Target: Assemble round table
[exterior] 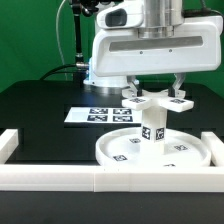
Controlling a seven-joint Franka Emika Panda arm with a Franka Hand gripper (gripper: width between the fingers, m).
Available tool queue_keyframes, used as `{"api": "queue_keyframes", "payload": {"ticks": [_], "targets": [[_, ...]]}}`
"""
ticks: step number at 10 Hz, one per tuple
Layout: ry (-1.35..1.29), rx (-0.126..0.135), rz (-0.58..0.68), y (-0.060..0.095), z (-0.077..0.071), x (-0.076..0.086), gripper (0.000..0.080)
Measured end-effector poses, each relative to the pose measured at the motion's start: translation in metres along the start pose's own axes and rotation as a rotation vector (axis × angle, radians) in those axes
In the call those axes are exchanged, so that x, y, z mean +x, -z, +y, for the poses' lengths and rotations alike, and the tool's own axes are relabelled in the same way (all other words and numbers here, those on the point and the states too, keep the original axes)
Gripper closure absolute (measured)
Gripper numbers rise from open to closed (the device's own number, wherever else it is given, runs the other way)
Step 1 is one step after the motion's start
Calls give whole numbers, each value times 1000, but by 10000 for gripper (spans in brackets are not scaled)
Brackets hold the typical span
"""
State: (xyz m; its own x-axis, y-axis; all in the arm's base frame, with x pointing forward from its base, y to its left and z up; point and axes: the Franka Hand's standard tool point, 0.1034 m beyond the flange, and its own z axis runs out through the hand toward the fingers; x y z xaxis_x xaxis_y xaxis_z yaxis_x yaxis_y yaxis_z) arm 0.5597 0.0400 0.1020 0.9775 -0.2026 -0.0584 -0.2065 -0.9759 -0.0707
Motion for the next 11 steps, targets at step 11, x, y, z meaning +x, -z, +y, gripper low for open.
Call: {"api": "queue_keyframes", "payload": {"ticks": [11], "targets": [[-1094,77,82,1,-4,5,361]]}}
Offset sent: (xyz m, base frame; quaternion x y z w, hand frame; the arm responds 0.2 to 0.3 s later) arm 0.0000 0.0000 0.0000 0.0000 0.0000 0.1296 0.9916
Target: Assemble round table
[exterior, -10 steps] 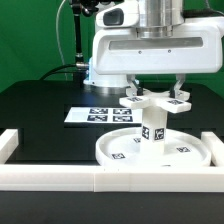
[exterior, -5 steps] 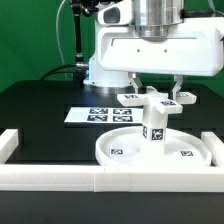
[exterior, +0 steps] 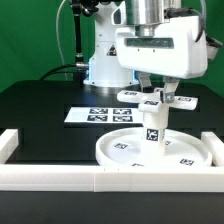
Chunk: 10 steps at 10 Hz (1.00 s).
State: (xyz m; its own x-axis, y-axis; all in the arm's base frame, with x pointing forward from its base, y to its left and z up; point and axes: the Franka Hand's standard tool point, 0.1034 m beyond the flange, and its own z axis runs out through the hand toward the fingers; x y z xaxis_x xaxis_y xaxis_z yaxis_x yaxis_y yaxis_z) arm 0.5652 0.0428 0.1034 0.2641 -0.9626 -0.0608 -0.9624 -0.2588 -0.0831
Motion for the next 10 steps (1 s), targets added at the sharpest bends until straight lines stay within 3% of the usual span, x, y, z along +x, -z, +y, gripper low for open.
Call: {"api": "queue_keyframes", "payload": {"ticks": [2,4,7,10], "targets": [[-56,1,-1,0,0,1,361],[-43,2,-3,0,0,1,177],[0,16,-26,29,-2,1,152],[3,11,-24,25,-1,0,151]]}}
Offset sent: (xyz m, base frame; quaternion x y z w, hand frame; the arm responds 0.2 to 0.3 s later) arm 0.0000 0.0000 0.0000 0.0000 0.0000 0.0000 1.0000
